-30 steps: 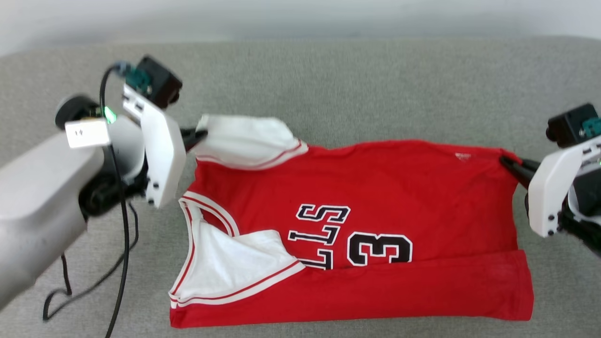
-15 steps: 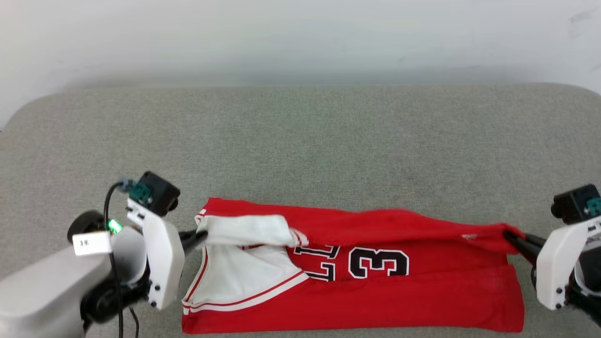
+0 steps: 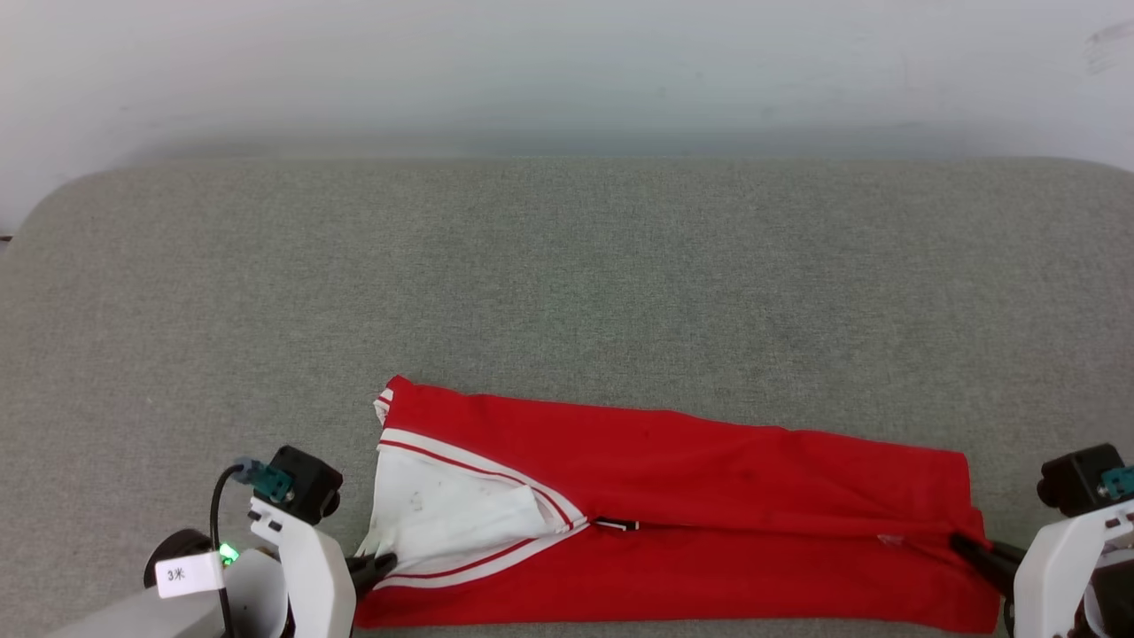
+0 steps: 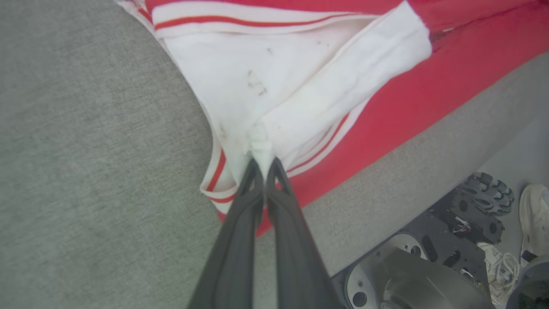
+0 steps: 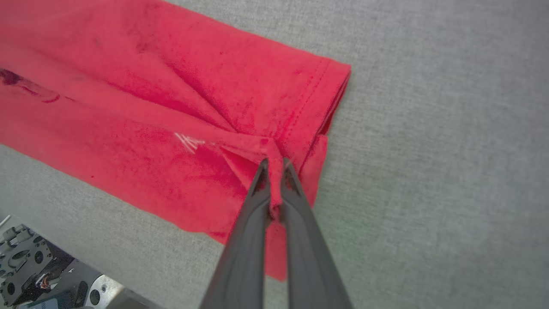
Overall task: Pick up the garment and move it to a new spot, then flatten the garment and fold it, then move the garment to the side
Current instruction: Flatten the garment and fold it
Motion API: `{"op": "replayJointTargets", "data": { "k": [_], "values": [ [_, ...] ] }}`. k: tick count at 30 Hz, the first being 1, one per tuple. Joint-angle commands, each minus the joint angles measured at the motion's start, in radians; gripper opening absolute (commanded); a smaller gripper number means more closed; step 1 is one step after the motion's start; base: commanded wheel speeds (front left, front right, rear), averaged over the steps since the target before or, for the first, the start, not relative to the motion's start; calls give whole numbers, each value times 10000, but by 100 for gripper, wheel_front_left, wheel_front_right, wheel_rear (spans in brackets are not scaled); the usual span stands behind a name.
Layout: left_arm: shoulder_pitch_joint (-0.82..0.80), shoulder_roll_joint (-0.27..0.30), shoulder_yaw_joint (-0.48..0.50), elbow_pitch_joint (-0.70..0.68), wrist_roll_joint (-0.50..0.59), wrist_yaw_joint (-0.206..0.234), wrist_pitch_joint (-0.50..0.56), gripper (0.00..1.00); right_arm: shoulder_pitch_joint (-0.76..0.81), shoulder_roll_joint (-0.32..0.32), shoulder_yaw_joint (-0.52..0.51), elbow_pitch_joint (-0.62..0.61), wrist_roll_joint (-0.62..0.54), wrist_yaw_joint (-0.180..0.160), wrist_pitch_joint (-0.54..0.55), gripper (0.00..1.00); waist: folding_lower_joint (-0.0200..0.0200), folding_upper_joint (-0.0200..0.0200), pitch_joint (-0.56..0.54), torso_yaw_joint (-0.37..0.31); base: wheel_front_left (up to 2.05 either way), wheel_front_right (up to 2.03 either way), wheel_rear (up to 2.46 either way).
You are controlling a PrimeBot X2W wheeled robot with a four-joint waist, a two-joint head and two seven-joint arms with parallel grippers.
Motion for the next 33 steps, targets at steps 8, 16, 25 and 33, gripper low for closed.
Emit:
{"op": "replayJointTargets", "data": {
  "k": [8, 16, 25, 33],
  "values": [
    [509, -407, 42, 760, 26, 41, -483, 100, 453, 342, -18, 211, -57, -8, 103, 100, 1, -1, 69, -28, 0, 0, 0],
    [840, -613, 760, 1004, 166, 588, -2454, 100, 645, 70, -613, -363, 523, -8, -223, 100, 1, -1, -316, -27, 0, 0, 0],
    [1438, -826, 2029, 907, 893, 2173, -4373, 100, 933, -612, -1796, -738, 1393, -8, 194, 100, 1, -1, -374, 228, 0, 0, 0],
    [2799, -1845, 5195, 178, 3719, 3165, -4423, 100, 897, -795, -2159, -422, 1814, -8, 1430, 100, 1, -1, -77, 664, 0, 0, 0]
  ]
}}
